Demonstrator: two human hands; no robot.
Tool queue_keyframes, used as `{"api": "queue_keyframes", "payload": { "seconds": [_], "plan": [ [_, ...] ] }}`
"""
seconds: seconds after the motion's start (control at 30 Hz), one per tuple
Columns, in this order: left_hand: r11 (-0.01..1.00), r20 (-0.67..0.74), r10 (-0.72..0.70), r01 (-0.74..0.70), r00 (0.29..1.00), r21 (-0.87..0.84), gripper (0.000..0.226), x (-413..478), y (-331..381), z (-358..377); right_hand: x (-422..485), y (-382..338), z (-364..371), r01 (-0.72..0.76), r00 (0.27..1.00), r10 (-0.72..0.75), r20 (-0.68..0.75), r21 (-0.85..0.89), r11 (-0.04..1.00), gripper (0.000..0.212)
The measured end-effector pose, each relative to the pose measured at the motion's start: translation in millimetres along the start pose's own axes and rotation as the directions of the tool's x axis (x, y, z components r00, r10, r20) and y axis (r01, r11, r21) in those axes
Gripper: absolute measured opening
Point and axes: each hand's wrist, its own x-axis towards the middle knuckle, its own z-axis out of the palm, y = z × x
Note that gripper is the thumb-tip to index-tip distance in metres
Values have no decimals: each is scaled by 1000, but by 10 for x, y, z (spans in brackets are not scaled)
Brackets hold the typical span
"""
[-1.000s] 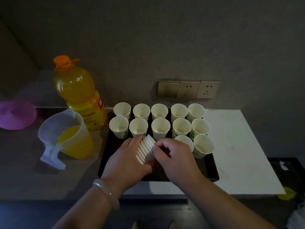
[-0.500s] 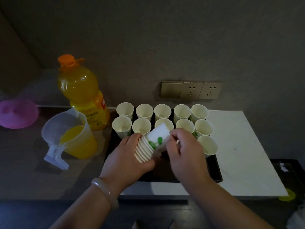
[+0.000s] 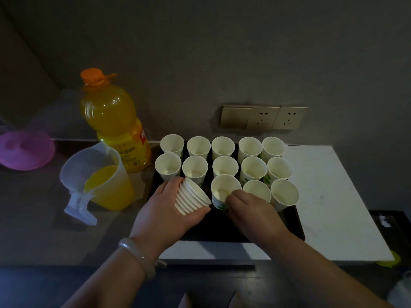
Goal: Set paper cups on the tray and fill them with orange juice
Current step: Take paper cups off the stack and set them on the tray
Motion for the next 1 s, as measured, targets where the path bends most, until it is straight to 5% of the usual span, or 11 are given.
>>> {"api": "queue_keyframes", "payload": {
  "seconds": [0.17, 1.0],
  "plan": [
    [1000, 16, -10, 11, 1000, -13, 77, -25, -31, -10, -40, 57, 153, 28, 999, -29, 38, 38, 999, 6],
    [1000, 33, -16, 16, 999, 0, 81, -40, 23, 0, -86, 51, 91, -55, 993, 47, 105, 83, 995, 22]
  ]
}}
